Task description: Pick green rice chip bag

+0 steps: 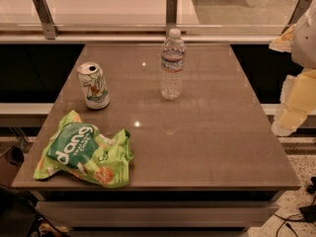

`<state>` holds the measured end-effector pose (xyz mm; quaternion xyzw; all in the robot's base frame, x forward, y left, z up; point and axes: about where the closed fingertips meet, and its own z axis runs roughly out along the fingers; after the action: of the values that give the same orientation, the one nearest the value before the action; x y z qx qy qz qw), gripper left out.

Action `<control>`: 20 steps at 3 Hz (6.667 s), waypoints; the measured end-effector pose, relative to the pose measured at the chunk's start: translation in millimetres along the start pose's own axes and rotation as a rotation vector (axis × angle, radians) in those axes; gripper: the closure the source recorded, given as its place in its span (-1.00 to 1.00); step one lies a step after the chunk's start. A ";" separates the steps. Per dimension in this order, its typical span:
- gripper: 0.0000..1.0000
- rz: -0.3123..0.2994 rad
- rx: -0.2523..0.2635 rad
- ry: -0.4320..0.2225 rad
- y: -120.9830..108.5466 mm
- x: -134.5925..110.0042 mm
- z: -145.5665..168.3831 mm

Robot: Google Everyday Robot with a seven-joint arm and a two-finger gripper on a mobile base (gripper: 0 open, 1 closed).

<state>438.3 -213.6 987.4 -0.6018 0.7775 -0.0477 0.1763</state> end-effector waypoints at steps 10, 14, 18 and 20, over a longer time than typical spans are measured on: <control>-1.00 -0.109 -0.170 -0.416 84.2 -207.6 99.0; -1.00 -0.176 -0.247 -0.583 126.2 -251.4 141.7; -1.00 -0.242 -0.302 -0.544 176.9 -303.1 183.0; -0.19 -0.240 -0.327 -0.543 181.0 -311.2 202.4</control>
Offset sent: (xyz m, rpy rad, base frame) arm 0.0137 0.0136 0.0001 0.1394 -0.1180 0.0452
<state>405.6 159.8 814.1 -0.7002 0.6230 0.2191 0.2714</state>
